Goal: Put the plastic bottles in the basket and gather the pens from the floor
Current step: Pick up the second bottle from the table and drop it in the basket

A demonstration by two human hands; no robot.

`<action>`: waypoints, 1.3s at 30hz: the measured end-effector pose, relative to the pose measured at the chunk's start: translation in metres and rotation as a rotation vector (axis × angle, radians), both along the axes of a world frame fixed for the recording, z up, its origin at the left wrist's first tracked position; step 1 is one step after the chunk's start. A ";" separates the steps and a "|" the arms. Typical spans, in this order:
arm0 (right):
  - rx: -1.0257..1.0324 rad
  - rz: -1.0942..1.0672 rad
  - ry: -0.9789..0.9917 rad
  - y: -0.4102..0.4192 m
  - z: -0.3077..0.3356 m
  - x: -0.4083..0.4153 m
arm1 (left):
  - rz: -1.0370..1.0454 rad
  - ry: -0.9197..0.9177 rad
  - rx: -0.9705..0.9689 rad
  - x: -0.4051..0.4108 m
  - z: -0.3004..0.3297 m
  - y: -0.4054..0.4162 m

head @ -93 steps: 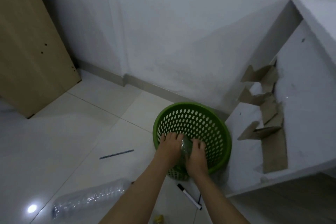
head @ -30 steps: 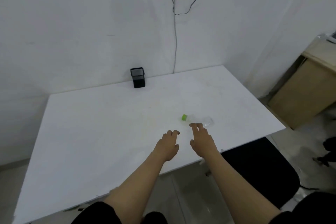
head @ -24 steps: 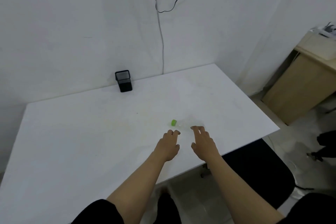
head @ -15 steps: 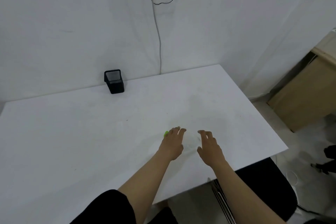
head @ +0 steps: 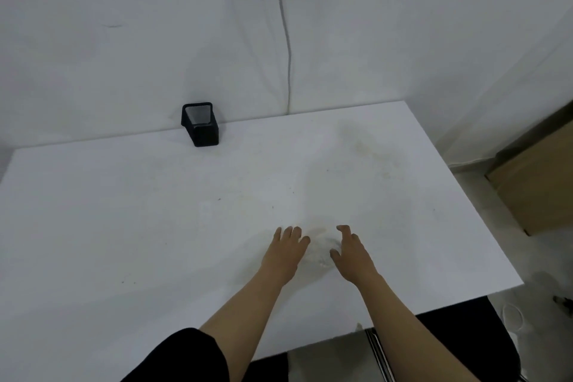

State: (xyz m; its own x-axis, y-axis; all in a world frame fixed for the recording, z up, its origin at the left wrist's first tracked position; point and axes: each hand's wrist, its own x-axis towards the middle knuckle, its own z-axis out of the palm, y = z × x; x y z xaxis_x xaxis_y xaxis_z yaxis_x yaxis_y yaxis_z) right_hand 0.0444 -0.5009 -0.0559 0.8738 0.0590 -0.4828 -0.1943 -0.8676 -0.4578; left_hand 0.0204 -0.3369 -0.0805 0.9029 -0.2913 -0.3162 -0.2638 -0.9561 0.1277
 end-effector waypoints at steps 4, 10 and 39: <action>0.049 0.019 -0.005 0.013 0.004 -0.010 | 0.121 0.030 -0.084 -0.017 0.008 0.017; 0.092 0.110 -0.043 0.051 0.026 -0.046 | 0.382 0.048 -0.234 -0.067 0.030 0.059; 0.120 0.496 -0.047 0.356 0.055 -0.326 | 0.871 -0.179 -0.300 -0.419 0.077 0.345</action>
